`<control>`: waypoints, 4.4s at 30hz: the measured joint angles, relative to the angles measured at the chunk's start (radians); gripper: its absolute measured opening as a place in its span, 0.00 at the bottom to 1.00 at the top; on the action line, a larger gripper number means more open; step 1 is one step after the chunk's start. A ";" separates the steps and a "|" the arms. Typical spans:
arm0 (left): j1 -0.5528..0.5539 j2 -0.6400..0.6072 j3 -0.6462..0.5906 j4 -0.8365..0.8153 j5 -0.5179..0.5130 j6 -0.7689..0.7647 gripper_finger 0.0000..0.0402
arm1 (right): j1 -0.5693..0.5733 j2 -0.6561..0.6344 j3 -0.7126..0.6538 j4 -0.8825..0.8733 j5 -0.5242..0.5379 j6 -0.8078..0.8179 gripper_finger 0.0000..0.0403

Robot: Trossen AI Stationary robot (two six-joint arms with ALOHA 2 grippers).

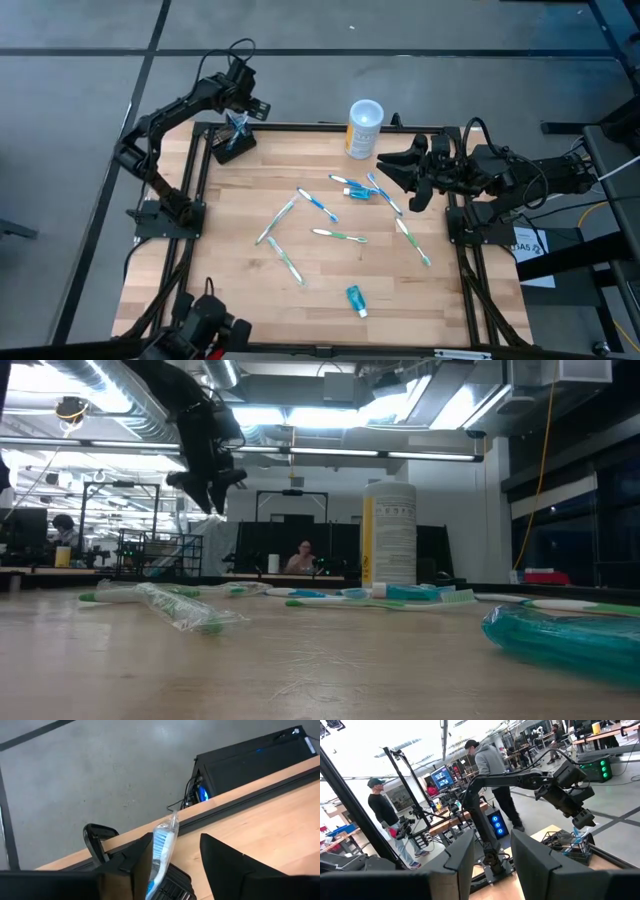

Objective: Pick & Place toothbrushing station
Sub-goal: Put the blue toothbrush into the right section of the black organizer

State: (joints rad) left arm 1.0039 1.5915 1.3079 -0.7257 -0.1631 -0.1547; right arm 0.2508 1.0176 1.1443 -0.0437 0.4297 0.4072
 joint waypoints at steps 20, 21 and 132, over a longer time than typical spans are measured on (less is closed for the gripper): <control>0.034 0.005 0.000 0.003 0.009 -0.034 0.01 | 0.000 0.000 0.000 0.000 0.000 0.000 0.32; 0.034 0.005 0.000 0.004 0.010 -0.034 0.01 | 0.000 0.000 0.000 0.000 0.000 0.000 0.32; -0.942 0.281 -0.125 0.504 0.241 0.591 0.26 | 0.008 0.000 0.000 -0.095 -0.023 0.016 0.32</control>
State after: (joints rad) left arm 0.0622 1.8723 1.1830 -0.2217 0.0775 0.4364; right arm 0.2592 1.0180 1.1443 -0.1384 0.4071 0.4237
